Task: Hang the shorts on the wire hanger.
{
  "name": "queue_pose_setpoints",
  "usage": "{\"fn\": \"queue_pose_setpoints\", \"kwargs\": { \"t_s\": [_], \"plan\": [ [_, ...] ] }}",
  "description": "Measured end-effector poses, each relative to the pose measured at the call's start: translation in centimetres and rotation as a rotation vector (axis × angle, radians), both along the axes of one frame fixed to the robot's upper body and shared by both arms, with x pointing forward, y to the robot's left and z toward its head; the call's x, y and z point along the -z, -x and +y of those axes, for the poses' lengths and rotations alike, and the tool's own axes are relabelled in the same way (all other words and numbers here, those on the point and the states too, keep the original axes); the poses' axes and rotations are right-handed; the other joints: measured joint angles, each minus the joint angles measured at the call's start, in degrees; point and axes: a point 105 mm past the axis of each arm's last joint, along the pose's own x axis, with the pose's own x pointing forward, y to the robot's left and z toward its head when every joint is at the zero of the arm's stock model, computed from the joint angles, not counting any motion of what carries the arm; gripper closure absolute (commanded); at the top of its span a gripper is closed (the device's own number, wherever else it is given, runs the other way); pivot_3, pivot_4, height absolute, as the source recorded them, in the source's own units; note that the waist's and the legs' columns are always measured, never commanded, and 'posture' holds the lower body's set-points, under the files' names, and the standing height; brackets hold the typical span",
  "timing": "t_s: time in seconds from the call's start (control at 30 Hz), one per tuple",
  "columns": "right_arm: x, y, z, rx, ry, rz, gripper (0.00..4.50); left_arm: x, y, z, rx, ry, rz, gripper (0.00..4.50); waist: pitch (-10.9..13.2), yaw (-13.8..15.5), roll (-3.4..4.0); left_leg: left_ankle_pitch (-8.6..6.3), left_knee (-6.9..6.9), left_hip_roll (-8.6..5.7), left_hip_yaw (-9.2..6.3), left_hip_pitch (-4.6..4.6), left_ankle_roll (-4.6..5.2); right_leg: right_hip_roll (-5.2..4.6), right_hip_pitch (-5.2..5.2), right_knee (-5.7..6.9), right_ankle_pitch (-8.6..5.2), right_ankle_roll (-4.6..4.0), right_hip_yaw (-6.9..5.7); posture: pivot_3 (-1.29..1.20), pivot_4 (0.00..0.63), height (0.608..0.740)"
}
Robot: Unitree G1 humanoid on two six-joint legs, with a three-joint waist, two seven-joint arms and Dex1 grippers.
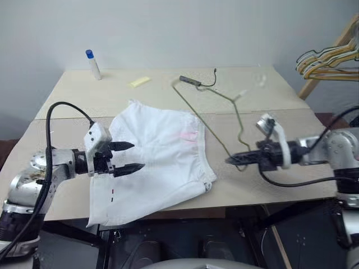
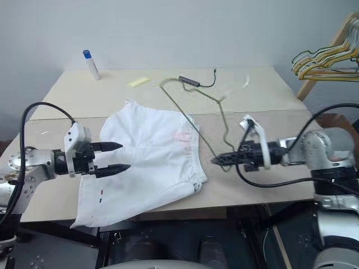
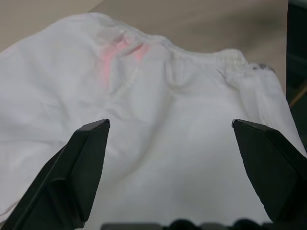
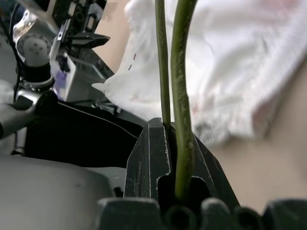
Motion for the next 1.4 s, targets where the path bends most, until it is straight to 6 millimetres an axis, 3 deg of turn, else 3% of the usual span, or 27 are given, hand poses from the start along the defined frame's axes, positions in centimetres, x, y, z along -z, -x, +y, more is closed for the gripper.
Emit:
{"fn": "queue_pose_setpoints", "kwargs": {
  "t_s": [0.1, 0.23, 0.37, 0.57, 0.93, 1.17, 1.4],
  "plan": [
    [0.7, 0.9, -2.5, 0.069, 0.01, 0.144, 4.5, 0.0, 0.7, -1.0, 0.087, -0.042, -0.026, 0.06, 0.01, -0.27, 0.01, -0.02, 0.0, 0.04, 0.05, 0.02, 0.04, 0.03, 0.02, -0.05, 0.0, 0.01, 0.02, 0.0, 0.0, 0.74],
    [2.7, 1.9, -4.3, 0.127, 0.053, 0.273, 4.5, 0.1, 0.9, -1.6, 0.112, -0.037, -0.033, 0.06, 0.01, -0.81, 0.01, -0.02, 0.0, 0.11, 0.06, 0.08, 0.04, 0.13, 0.06, -0.06, -0.01, 0.01, 0.04, -0.01, 0.0, 0.74],
    [5.6, 2.6, -5.2, 0.156, 0.122, 0.363, 4.5, 0.6, 1.0, -1.9, 0.124, -0.039, -0.023, 0.06, 0.01, -1.43, 0.02, -0.02, 0.0, 0.09, 0.07, 0.08, 0.04, 0.13, 0.06, -0.04, -0.01, 0.04, 0.09, -0.01, 0.0, 0.74],
    [8.0, 1.6, -5.1, 0.179, 0.142, 0.357, 4.5, 0.7, 1.0, -2.1, 0.13, -0.036, -0.018, 0.06, 0.01, -1.66, 0.03, -0.02, 0.0, 0.1, 0.09, 0.1, 0.04, 0.17, 0.05, -0.01, 0.0, 0.04, 0.12, 0.0, 0.0, 0.74],
    [7.6, -0.3, -3.7, 0.103, 0.115, 0.274, 4.5, 0.9, 0.9, -1.8, 0.104, -0.063, 0.006, 0.06, 0.01, -1.22, 0.04, -0.02, 0.01, 0.08, 0.07, 0.09, 0.04, 0.15, 0.06, -0.01, 0.0, 0.05, 0.1, 0.03, 0.0, 0.74],
    [7.6, -0.4, -4.4, 0.109, 0.114, 0.281, 4.5, 1.1, 0.9, -2.0, 0.086, -0.055, -0.001, 0.06, 0.01, -1.15, 0.04, -0.02, 0.01, 0.08, 0.08, 0.1, 0.03, 0.15, 0.06, 0.02, 0.0, 0.04, 0.11, 0.04, 0.0, 0.74],
    [7.6, -0.4, -3.1, -0.025, 0.167, 0.26, 4.5, 1.3, 0.9, -2.4, 0.078, -0.059, -0.015, 0.06, 0.0, -1.39, 0.05, -0.01, 0.01, 0.07, 0.09, 0.16, 0.03, 0.16, 0.05, 0.11, 0.0, 0.04, 0.16, 0.06, 0.0, 0.74]
  ]
}}
